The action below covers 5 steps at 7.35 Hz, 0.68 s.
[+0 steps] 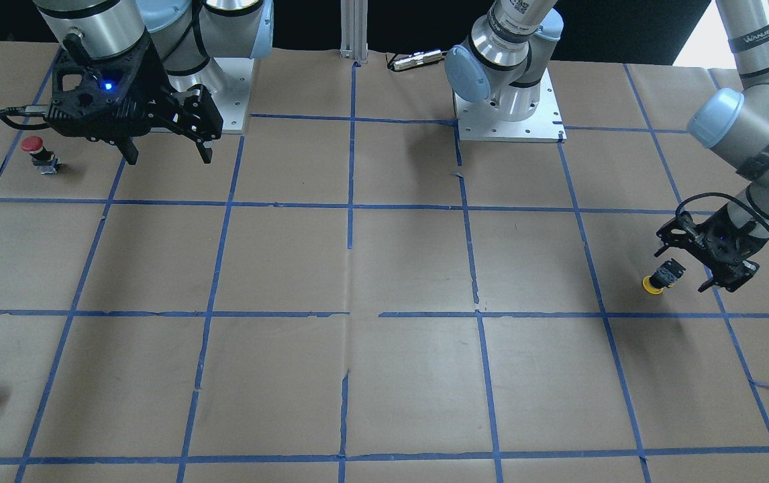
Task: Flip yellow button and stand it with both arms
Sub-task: 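Lower the left gripper over the yellow button's base and close on it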
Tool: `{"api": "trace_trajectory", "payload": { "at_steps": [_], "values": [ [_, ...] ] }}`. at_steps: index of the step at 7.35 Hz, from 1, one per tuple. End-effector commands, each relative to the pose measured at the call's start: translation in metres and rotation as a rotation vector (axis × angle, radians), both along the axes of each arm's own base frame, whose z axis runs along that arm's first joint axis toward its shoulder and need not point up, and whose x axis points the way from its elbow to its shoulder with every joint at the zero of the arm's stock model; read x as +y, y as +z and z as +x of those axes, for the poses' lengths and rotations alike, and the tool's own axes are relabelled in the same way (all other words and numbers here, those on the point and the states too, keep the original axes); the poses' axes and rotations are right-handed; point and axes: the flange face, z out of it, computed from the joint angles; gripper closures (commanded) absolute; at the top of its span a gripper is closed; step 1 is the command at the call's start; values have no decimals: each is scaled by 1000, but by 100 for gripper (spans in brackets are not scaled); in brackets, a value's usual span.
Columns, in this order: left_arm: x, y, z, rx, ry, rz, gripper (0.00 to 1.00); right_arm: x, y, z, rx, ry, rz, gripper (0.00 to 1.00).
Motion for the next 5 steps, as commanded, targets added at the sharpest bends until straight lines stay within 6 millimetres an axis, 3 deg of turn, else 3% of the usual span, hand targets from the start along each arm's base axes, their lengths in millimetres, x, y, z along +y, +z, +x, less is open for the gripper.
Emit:
{"api": "trace_trajectory", "payload": {
  "at_steps": [1,2,3,5],
  "values": [
    [2,-14,-2,11,22,1,4,1,0,0,1,1,0,0],
    [1,-14,-1,7,60,1,12,0,1,0,0,-1,-1,0],
    [1,-16,-1,3,59,6,32,0,1,0,0,1,-1,0],
    [1,-15,0,0,40,5,81,0,1,0,0,-1,-1,0]
  ]
}}
